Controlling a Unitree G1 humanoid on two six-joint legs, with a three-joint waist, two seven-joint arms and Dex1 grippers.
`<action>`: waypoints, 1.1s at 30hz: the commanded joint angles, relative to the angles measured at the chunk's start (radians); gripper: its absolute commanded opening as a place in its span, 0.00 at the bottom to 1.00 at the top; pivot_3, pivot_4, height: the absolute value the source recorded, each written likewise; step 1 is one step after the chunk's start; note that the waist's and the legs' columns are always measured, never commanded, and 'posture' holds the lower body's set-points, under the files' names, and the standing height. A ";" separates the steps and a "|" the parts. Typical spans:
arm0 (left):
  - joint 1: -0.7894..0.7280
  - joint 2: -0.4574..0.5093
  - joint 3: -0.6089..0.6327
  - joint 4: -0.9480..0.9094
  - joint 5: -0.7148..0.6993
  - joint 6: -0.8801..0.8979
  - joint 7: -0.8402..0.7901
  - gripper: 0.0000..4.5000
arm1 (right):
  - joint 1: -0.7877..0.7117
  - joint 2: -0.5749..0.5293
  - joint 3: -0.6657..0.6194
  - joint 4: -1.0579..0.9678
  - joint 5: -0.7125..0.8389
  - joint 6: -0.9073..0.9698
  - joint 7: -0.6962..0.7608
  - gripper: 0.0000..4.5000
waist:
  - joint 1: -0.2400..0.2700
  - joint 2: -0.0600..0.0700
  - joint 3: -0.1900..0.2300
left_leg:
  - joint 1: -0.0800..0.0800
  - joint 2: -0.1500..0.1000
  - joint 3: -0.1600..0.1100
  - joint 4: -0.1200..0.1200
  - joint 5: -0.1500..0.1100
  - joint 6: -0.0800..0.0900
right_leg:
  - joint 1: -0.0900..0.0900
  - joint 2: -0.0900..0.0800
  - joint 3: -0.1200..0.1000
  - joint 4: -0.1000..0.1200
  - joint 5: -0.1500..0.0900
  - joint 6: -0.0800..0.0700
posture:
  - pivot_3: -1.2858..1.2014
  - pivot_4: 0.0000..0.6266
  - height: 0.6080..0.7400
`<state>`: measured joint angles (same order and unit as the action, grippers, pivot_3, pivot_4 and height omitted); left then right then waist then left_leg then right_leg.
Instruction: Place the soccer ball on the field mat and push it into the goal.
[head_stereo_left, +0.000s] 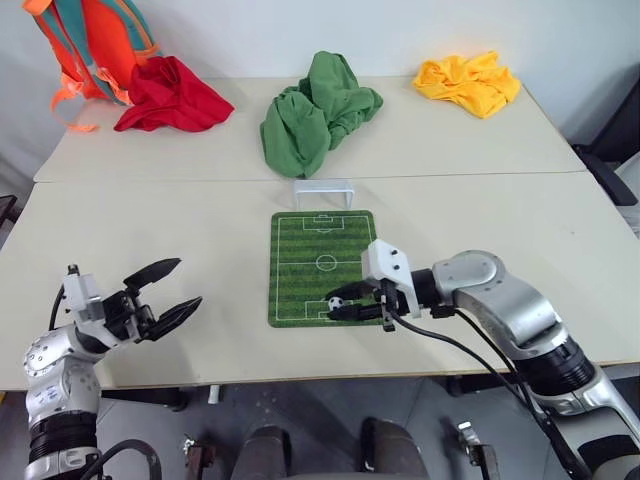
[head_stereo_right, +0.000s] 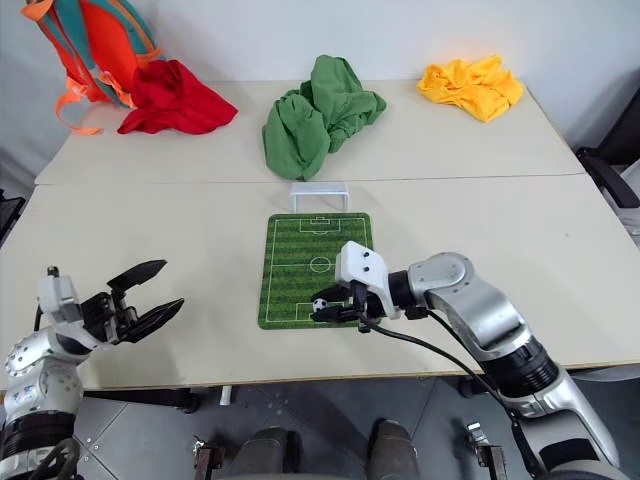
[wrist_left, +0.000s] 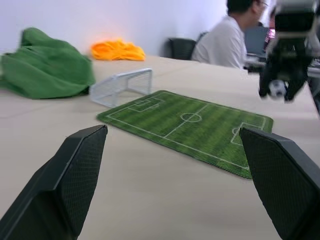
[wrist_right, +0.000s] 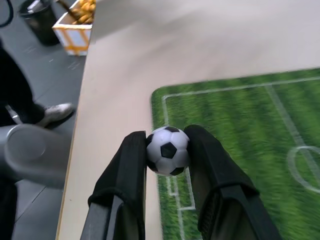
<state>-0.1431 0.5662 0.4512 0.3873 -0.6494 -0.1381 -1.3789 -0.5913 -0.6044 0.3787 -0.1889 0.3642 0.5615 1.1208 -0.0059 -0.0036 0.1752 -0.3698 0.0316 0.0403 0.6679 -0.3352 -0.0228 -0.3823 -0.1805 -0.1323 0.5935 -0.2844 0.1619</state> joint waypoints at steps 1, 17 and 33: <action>0.074 0.011 0.002 -0.082 -0.027 0.027 -0.035 1.00 | -0.038 0.043 0.042 0.082 -0.055 -0.069 0.029 0.19 | -0.002 0.000 0.000 | 0.000 0.000 0.000 0.000 0.000 0.000 | 0.000 0.000 0.000 0.000 0.000 0.000 | 0.52 0.24 1.00; 0.135 -0.004 -0.006 -0.201 -0.026 0.065 0.026 1.00 | -0.082 0.148 0.066 0.307 -0.168 -0.203 0.097 0.19 | -0.023 0.000 0.000 | 0.000 0.000 0.000 0.000 0.000 0.000 | -0.001 0.000 0.000 0.001 0.000 0.000 | 0.52 0.24 1.00; 0.084 0.005 -0.030 -0.178 -0.023 0.077 0.029 1.00 | -0.096 0.167 0.027 0.248 -0.152 -0.195 0.107 0.88 | -0.023 0.000 0.000 | 0.000 0.000 0.000 0.000 0.000 -0.001 | -0.001 0.000 0.000 0.002 0.000 0.000 | 0.52 0.24 1.00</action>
<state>-0.0543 0.5628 0.4136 0.2124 -0.6596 -0.0630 -1.3474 -0.6639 -0.4383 0.4373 0.1117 0.1897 0.3717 1.2173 -0.0288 -0.0036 0.1752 -0.3698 0.0320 0.0406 0.6679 -0.3352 -0.0234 -0.3834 -0.1804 -0.1319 0.5951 -0.2845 0.1618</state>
